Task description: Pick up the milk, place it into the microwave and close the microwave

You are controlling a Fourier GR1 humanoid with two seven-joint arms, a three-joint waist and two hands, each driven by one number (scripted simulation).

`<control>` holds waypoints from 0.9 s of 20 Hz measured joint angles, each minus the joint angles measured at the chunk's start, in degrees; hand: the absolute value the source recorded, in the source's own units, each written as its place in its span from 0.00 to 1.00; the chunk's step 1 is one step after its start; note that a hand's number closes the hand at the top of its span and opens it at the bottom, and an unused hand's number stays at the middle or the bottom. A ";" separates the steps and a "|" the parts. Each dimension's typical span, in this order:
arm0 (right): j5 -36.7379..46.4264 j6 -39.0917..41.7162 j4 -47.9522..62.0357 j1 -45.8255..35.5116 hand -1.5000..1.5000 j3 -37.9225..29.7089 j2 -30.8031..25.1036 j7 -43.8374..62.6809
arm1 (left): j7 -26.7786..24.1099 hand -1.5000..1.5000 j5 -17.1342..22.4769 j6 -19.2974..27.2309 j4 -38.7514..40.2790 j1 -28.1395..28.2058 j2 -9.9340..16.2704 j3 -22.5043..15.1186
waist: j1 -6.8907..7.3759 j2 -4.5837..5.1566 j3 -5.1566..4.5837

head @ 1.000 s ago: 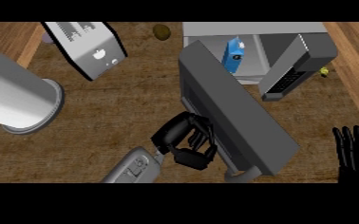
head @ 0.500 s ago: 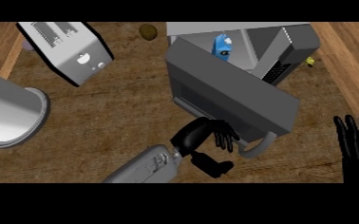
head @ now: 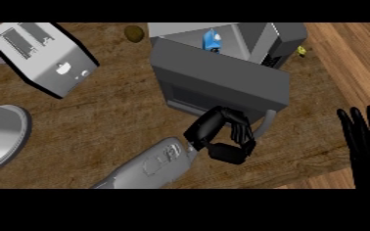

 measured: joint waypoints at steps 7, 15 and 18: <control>-1.61 1.42 -3.06 -1.87 0.00 -0.41 -2.09 2.13 | -0.87 1.00 6.32 2.40 2.45 -6.60 -0.12 1.21 | -4.10 0.71 0.07; -4.65 3.33 -5.50 -3.38 0.00 -0.76 -4.43 5.12 | -0.95 1.00 11.10 5.06 7.32 -12.44 0.83 2.91 | -7.68 1.73 0.17; -5.69 3.86 -6.31 -4.01 0.00 -1.09 -5.27 6.03 | -1.75 1.00 12.52 6.02 7.90 -15.27 0.88 4.05 | -8.94 1.85 0.16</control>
